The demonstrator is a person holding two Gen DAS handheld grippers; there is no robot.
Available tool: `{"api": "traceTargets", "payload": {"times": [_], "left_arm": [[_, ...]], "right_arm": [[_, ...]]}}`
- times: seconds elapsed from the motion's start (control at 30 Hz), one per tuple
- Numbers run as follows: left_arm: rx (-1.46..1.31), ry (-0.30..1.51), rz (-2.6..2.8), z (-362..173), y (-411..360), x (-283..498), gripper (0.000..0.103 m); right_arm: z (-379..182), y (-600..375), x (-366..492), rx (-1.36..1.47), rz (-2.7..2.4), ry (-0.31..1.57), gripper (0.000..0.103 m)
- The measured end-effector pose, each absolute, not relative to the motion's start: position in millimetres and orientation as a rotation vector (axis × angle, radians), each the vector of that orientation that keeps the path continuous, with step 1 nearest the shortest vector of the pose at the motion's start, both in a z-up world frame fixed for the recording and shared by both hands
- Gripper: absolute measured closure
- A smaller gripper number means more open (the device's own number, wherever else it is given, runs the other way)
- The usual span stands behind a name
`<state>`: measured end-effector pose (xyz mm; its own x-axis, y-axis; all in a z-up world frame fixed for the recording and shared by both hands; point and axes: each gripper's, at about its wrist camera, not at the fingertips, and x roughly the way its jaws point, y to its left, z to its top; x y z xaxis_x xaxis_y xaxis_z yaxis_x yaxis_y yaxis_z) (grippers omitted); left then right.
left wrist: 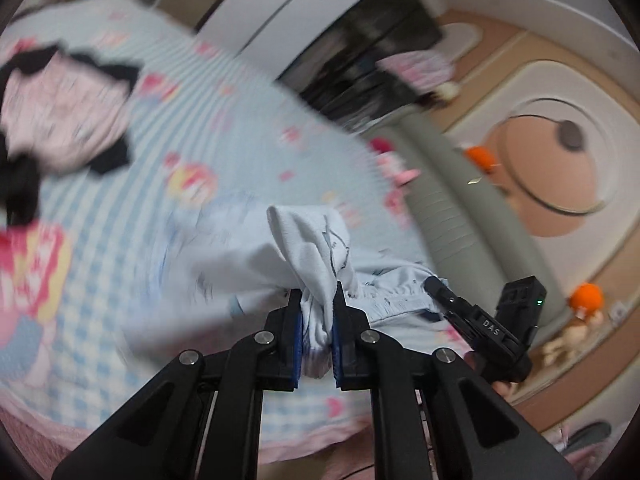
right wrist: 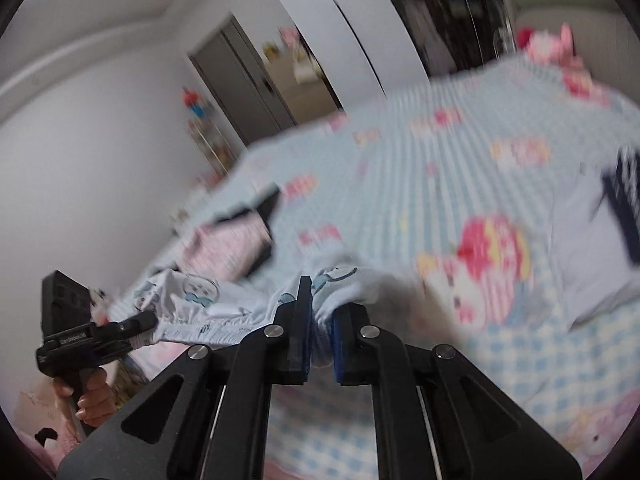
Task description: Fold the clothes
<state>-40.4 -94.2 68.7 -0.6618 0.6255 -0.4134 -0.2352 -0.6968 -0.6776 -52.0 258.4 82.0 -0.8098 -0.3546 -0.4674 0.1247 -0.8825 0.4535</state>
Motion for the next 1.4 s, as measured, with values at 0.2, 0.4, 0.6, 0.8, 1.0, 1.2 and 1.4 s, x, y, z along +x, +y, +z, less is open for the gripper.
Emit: {"api": "traceTargets", "payload": {"times": [0.2,0.4,0.6,0.8,1.0,1.2,1.4], "left_arm": [[-0.687,-0.756,2.316,144.1,-90.8,-27.1,0.091],[-0.994,-0.798,2.282,92.2,-81.1,-84.2,0.091],[-0.927,-0.745,2.305,118.1,-62.4,-113.4,0.091],[-0.665,-0.689,2.35,182.3,-69.4,-90.4,0.09],[-1.118,-0.84,2.257,38.4,-73.2,-95.7,0.089],[-1.628,-1.001,2.086,-135.2,-70.7,-75.3,0.088],[-1.613,-1.054,2.078,-159.9,-66.8,-47.0,0.066]], "right_arm": [[179.6,259.3,-6.0,0.481,-2.754,-0.532,0.096],[161.3,257.3,-32.4,0.632,-2.827,-0.505,0.096],[159.5,264.4,-59.6,0.678,-2.864,-0.543,0.096],[229.0,258.9,-17.6,0.321,-2.948,-0.436,0.096],[116.1,251.6,-21.4,0.704,-2.909,-0.527,0.096],[-58.8,255.7,-27.7,1.303,-2.743,-0.721,0.096],[-102.9,262.7,-26.3,1.434,-2.726,-0.743,0.085]]}}
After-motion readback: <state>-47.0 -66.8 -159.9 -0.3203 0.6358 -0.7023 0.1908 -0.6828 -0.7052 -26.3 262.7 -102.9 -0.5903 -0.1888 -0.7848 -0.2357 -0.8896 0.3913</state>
